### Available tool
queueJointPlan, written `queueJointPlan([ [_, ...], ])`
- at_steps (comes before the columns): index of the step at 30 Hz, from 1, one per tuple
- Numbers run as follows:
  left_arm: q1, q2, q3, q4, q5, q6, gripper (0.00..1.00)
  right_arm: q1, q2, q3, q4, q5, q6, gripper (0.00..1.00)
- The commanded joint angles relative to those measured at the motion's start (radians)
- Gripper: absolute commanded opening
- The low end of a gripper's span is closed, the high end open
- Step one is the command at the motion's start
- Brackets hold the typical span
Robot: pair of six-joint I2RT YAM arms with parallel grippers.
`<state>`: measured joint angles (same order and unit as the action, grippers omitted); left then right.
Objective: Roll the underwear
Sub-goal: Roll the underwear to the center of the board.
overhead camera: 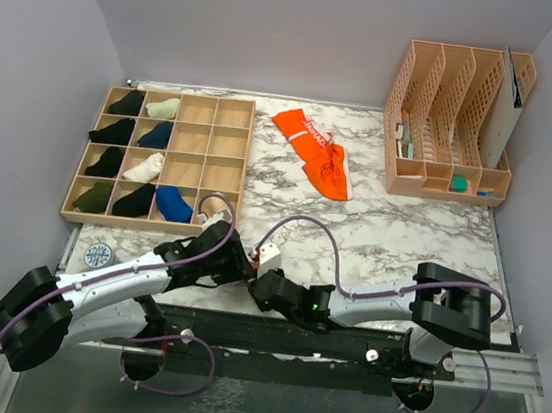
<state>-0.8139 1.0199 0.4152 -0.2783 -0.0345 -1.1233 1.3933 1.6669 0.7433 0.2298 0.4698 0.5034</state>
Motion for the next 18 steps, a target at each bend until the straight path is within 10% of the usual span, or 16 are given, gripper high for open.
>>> queueJointPlan([
  [1,0.001,-0.056,-0.015,-0.011,-0.019,-0.015,0.57,0.004,-0.015,-0.066,0.004,-0.007,0.031,0.11],
  [7,0.0,-0.103,-0.007,-0.003,-0.036,0.01,0.77,-0.019,-0.044,-0.292,0.33,-0.142,0.208,0.1],
  [18,0.0,-0.094,-0.083,0.234,0.154,0.183,0.79,-0.191,-0.017,-0.591,0.83,-0.364,0.508,0.16],
])
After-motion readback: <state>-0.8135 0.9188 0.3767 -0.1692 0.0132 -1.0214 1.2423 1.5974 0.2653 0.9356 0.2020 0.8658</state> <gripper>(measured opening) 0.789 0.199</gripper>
